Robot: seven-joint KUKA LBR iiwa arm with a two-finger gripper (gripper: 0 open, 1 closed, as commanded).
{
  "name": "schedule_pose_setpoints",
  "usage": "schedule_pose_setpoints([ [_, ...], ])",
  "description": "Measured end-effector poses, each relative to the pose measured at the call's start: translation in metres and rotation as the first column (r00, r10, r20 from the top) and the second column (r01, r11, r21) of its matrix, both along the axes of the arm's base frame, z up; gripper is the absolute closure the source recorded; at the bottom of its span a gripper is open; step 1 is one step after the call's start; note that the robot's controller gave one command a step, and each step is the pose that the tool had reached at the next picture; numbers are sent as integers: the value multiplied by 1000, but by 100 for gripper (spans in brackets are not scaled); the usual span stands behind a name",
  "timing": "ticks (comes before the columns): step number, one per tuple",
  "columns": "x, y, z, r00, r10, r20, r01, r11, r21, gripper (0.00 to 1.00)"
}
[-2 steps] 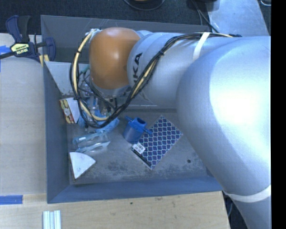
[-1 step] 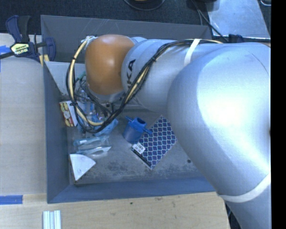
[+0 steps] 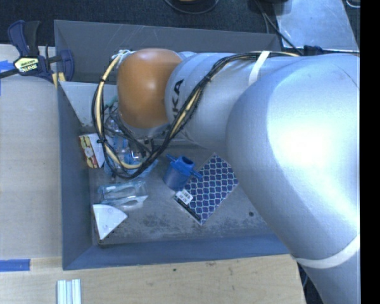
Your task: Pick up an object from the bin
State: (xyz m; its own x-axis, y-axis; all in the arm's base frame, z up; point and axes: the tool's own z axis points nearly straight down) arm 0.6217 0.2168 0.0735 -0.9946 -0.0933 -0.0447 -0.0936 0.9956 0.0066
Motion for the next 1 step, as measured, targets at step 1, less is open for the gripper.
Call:
schedule_pose_setpoints([
  [1,-7,-8,116,1000,11,-11,-11,1000,-3,0],
])
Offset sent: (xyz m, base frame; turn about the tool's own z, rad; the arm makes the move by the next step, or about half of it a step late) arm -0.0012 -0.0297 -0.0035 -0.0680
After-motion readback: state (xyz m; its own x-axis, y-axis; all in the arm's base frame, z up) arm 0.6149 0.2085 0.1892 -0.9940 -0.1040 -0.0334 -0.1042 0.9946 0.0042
